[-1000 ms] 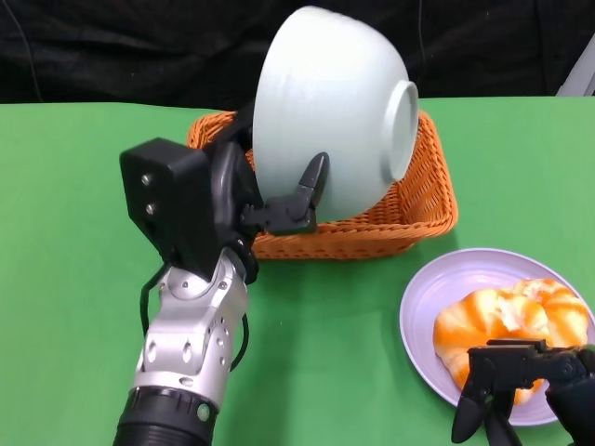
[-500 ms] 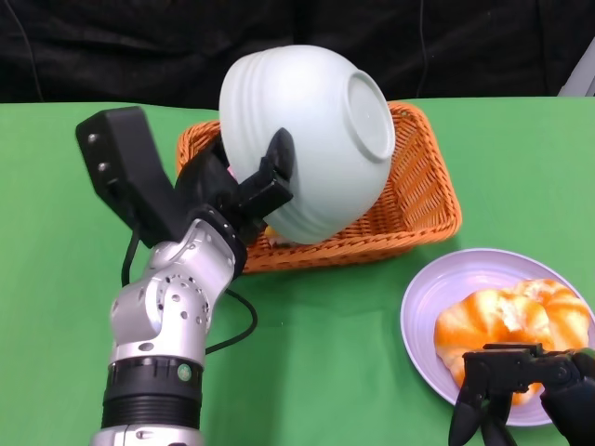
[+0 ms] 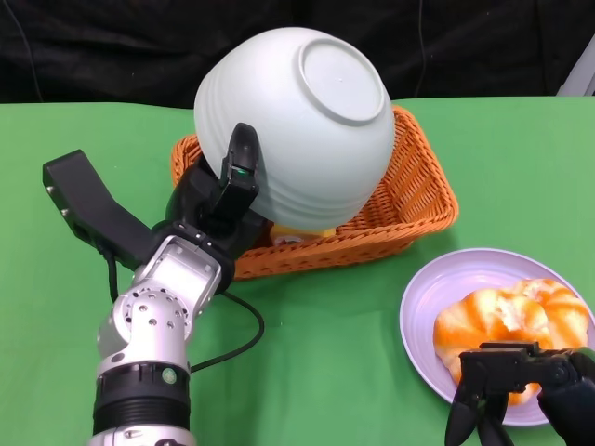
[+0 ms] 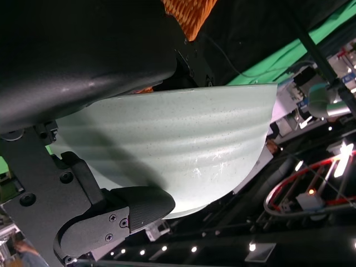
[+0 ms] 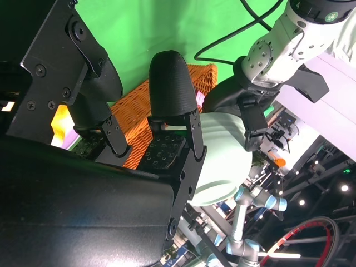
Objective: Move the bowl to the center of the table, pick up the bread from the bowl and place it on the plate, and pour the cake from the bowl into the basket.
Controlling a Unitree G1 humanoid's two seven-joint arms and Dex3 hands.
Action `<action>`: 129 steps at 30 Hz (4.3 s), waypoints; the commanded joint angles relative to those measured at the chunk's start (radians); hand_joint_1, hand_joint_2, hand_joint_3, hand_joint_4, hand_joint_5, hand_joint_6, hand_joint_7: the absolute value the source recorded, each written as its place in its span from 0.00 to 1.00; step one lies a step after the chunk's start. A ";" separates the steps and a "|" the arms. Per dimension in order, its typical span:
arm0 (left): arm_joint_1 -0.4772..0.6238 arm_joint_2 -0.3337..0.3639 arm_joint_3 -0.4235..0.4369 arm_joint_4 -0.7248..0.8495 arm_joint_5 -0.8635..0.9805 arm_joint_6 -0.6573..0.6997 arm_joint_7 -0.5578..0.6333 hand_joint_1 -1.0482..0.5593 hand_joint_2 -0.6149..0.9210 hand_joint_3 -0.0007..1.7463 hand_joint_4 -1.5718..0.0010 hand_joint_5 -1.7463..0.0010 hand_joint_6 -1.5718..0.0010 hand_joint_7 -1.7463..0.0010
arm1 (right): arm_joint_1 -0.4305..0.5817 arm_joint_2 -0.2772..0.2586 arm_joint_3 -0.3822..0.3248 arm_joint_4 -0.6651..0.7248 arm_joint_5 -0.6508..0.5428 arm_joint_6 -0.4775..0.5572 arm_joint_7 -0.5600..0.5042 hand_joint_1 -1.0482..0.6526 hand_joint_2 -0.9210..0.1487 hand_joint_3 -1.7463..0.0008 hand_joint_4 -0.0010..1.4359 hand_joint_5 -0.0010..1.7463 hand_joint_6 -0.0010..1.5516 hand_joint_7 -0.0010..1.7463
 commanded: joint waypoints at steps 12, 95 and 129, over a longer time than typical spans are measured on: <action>0.129 0.060 -0.184 -0.110 0.211 -0.263 -0.298 0.52 0.56 0.99 0.30 0.00 0.40 0.04 | 0.003 -0.012 -0.013 -0.002 0.022 -0.005 -0.004 0.76 0.84 0.00 0.75 0.95 0.65 0.77; 0.511 0.895 -0.740 -0.534 1.502 -0.898 -0.208 0.20 1.00 0.05 0.69 0.95 0.73 1.00 | -0.004 0.002 -0.024 0.000 0.023 -0.016 -0.041 0.77 0.84 0.00 0.75 0.97 0.65 0.78; 0.864 0.454 -0.482 -0.872 0.755 -0.768 -0.158 0.48 0.99 0.08 0.56 0.28 0.59 0.45 | -0.020 0.017 0.021 -0.034 0.123 0.040 0.011 0.78 0.81 0.00 0.74 0.97 0.63 0.79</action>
